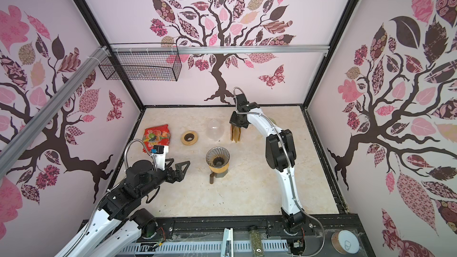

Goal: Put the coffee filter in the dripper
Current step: 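Close the right gripper on the front tan paper filter in the box, then lift the tan filter out of the box with the right gripper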

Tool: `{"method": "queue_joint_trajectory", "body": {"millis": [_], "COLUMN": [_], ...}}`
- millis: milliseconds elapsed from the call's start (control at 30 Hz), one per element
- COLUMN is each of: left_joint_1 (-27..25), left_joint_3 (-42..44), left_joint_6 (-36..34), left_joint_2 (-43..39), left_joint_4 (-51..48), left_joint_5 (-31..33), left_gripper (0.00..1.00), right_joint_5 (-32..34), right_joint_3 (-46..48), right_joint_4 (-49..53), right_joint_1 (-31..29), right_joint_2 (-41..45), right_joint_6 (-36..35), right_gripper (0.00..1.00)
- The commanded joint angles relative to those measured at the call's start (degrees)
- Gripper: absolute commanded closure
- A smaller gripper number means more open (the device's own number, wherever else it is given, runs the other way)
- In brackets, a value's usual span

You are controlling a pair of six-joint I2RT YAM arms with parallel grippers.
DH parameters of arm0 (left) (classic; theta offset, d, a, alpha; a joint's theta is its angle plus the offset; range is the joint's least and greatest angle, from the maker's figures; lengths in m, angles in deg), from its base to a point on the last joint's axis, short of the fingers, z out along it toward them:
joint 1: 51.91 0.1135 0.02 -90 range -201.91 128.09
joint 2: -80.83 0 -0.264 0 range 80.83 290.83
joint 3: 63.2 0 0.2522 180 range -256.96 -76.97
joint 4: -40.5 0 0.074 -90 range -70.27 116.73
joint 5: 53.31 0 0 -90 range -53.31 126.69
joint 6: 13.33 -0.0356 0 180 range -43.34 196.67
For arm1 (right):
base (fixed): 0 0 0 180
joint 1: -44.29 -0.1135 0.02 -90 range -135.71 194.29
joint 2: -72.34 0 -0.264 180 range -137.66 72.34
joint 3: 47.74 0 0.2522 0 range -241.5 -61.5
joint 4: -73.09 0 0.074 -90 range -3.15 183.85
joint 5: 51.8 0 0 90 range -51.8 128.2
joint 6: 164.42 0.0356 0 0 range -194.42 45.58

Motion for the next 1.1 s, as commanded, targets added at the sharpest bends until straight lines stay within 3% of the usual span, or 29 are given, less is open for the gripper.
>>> {"method": "queue_joint_trajectory", "body": {"millis": [0, 1067], "left_joint_1": [0.23, 0.21], "left_joint_3": [1.33, 1.24], "left_joint_6": [0.03, 0.59], "left_joint_2": [-0.1, 0.24], "left_joint_4": [1.17, 1.26], "left_joint_5": [0.06, -0.41], "left_gripper": [0.03, 0.03], "right_joint_5": [0.16, 1.0], "right_joint_3": [-0.35, -2.63], "right_joint_4": [1.75, 2.71], "right_joint_1": [-0.41, -0.45], "right_joint_2": [5.94, 14.85], "right_joint_6": [-1.5, -3.53], "right_gripper": [1.0, 1.0]}}
